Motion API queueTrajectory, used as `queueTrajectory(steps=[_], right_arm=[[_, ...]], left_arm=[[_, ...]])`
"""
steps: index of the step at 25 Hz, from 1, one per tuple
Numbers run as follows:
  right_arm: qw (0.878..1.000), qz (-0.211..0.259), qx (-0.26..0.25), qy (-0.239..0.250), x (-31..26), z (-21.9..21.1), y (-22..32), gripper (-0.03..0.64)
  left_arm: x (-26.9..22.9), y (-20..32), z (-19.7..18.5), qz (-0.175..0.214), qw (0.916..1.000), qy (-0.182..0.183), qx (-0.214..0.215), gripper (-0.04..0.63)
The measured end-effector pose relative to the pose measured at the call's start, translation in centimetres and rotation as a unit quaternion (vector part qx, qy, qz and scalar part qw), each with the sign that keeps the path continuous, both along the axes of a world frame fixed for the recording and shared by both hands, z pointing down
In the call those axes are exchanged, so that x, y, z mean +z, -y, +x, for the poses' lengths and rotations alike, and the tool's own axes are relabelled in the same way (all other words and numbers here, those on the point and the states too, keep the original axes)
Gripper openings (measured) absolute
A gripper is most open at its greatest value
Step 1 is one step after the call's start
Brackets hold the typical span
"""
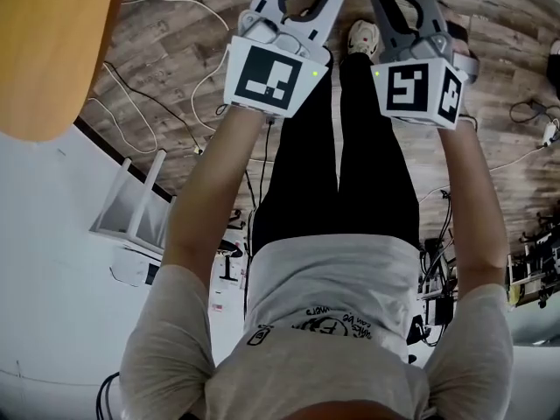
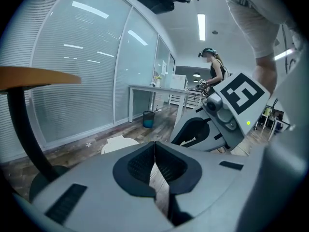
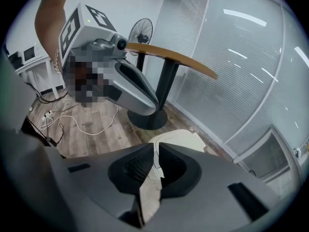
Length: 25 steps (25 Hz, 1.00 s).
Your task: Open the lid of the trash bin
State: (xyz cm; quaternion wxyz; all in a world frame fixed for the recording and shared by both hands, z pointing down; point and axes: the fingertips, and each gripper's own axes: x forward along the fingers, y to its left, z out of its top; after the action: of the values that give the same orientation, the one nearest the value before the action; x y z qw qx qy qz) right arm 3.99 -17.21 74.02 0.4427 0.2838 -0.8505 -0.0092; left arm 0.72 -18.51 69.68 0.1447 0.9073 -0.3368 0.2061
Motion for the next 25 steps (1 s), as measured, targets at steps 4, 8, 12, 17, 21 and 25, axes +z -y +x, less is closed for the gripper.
queueTrajectory(steps=[4, 8, 12, 17, 21, 25], right_arm=[[0.999, 0.006, -0.025, -0.026, 2.8, -0.6, 1.2, 0.043], [0.998, 0.008, -0.034, -0.05, 5.0, -1.0, 2.6, 0.046], [0.996, 0.003, -0.046, -0.074, 7.8, -1.1, 3.7, 0.044], [0.994, -0.02, -0.052, -0.096, 11.9, -0.6, 4.7, 0.046], [0.991, -0.041, -0.061, -0.115, 14.7, -0.2, 5.1, 0.046], [0.988, -0.057, -0.064, -0.127, 16.7, -0.5, 5.2, 0.048]], left_arm=[[2.7, 1.1, 0.4, -0.001, 1.0, -0.003, 0.001, 0.019], [5.7, 1.9, 0.7, -0.016, 0.9998, 0.007, 0.008, 0.018], [8.2, 2.2, 0.8, -0.029, 0.9993, 0.019, 0.015, 0.019], [11.4, 2.8, 0.4, -0.049, 0.9983, 0.031, 0.01, 0.018], [13.5, 3.3, 0.7, -0.067, 0.997, 0.038, 0.007, 0.018], [15.5, 3.8, 0.5, -0.082, 0.995, 0.057, 0.0, 0.018]])
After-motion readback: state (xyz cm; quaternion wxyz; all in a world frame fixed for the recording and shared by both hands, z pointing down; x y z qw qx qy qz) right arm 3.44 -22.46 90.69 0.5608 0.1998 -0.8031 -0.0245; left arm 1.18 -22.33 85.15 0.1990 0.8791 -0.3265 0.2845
